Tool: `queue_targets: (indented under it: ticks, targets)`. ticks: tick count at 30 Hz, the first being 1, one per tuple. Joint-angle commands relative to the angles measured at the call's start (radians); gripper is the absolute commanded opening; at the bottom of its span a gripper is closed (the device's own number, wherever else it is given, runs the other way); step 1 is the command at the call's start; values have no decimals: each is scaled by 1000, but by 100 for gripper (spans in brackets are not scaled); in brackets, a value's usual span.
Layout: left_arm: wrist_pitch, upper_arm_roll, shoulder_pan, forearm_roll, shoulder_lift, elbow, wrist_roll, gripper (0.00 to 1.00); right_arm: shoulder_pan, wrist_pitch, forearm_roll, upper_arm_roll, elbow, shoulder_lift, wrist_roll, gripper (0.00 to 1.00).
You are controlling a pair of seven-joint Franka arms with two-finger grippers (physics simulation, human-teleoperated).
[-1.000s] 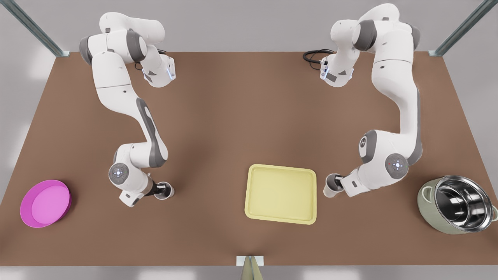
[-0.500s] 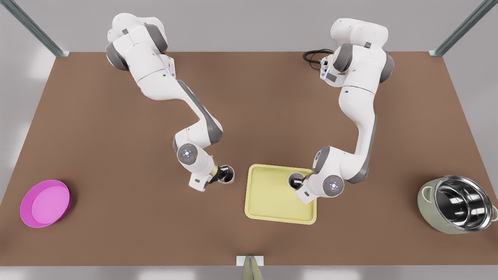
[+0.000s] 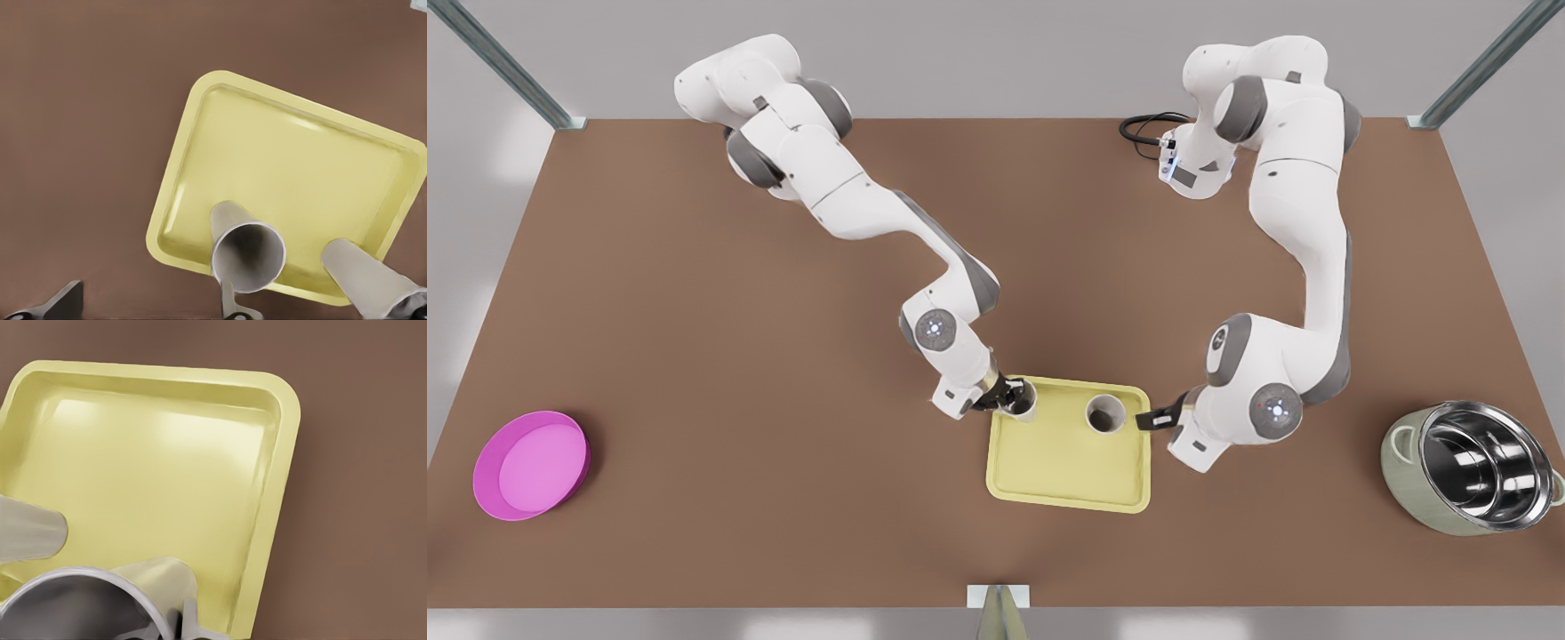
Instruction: Use both arms to respectively pick up the white IKEA cups from the middle-left and middle-right positions, then place the white IKEA cups onto the middle-middle tray, ensuring that the cups remain upright and do not tip over
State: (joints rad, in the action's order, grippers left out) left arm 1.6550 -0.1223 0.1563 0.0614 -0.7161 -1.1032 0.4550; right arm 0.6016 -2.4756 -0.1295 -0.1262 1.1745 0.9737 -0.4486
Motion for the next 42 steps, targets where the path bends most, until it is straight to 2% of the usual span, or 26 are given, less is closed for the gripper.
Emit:
queue_targets:
  ticks: [1,4,5,6,7,8,12,15,38,42]
  targets:
    - [-198,1,-35,-87,73,2,-173,100,7,-52,7,4,-15,19,-355,21]
    - [-411,-2,-73,-140,125,94,-223,100,17,-39,22,7,-4,22,-404,21]
    - [-425,36,-67,-150,237,56,-345,100,17,-39,24,7,-3,26,-404,21]
    - [-328,79,-57,-131,423,-202,-372,100,17,-37,24,7,-3,28,-404,21]
    - [-345,101,-24,-132,429,-227,-380,100,17,-37,24,7,-3,30,-404,21]
    - [-336,99,-26,-135,409,-224,-395,100,15,-36,22,7,-6,30,-404,100]
    - [-359,99,-26,-118,408,-176,-397,100,13,-22,24,7,-15,31,-403,100]
    - [-408,50,-26,-91,409,-175,-389,100,13,-22,24,7,-21,30,-401,100]
    - [-449,50,-57,-71,403,-175,-391,100,-40,12,27,7,-6,5,-361,100]
    - [-448,50,-57,-71,402,-175,-389,100,-36,21,27,5,129,-105,-294,100]
